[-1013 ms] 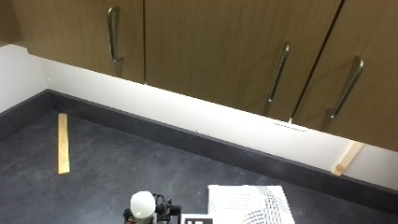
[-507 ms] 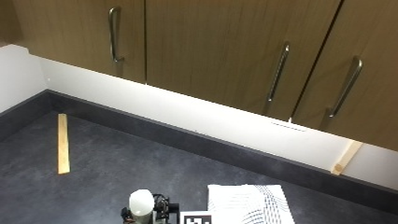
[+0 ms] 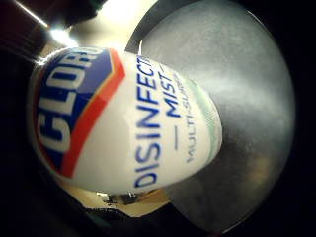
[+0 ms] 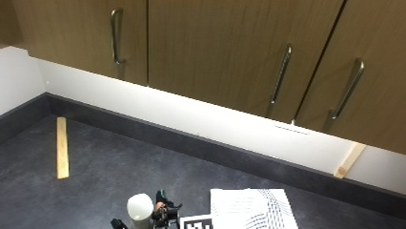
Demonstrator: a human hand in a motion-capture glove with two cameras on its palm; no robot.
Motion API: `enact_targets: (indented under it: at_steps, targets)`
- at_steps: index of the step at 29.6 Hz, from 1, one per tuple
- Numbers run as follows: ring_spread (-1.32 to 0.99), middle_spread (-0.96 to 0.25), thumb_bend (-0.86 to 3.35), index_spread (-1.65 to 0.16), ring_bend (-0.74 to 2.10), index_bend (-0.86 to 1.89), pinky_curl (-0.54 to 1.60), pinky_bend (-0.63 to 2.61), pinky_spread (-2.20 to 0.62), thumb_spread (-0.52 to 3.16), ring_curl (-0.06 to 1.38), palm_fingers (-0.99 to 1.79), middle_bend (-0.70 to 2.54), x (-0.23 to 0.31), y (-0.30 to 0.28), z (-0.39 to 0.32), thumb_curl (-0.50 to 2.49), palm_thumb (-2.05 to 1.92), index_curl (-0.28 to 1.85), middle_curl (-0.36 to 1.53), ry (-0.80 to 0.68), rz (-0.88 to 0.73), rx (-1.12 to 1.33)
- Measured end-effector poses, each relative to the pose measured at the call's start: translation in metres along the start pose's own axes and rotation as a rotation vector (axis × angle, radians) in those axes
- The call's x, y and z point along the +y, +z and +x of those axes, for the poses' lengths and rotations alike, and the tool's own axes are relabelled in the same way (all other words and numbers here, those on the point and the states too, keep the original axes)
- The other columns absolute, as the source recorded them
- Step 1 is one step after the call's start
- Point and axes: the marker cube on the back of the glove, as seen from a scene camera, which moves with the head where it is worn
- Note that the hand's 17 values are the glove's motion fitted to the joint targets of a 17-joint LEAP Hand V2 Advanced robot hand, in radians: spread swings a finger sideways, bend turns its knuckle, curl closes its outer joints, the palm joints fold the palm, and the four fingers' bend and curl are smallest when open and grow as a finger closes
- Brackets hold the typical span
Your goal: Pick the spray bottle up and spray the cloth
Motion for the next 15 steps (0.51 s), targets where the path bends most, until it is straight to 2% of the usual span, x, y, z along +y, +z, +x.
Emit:
enact_targets:
  at_steps: [3,8,15]
  targets:
    - [0.00,-0.01,-0.04,-0.35,0.24,0.06,0.53,0.41,0.11,0.83,0.57,0.03,0.11,0.001,0.001,0.002,0.63,1.05,0.37,0.48,-0.007,-0.018,0.019]
    - [0.02,-0.02,-0.03,-0.39,0.25,0.09,0.48,0.44,0.14,0.87,0.51,0.02,0.14,0.002,0.005,-0.003,0.61,1.02,0.31,0.43,-0.042,-0.040,0.031]
    - [0.05,-0.02,-0.02,-0.41,0.29,0.12,0.46,0.48,0.15,0.90,0.48,0.02,0.17,0.015,0.011,-0.030,0.60,1.00,0.28,0.39,-0.107,-0.081,-0.015]
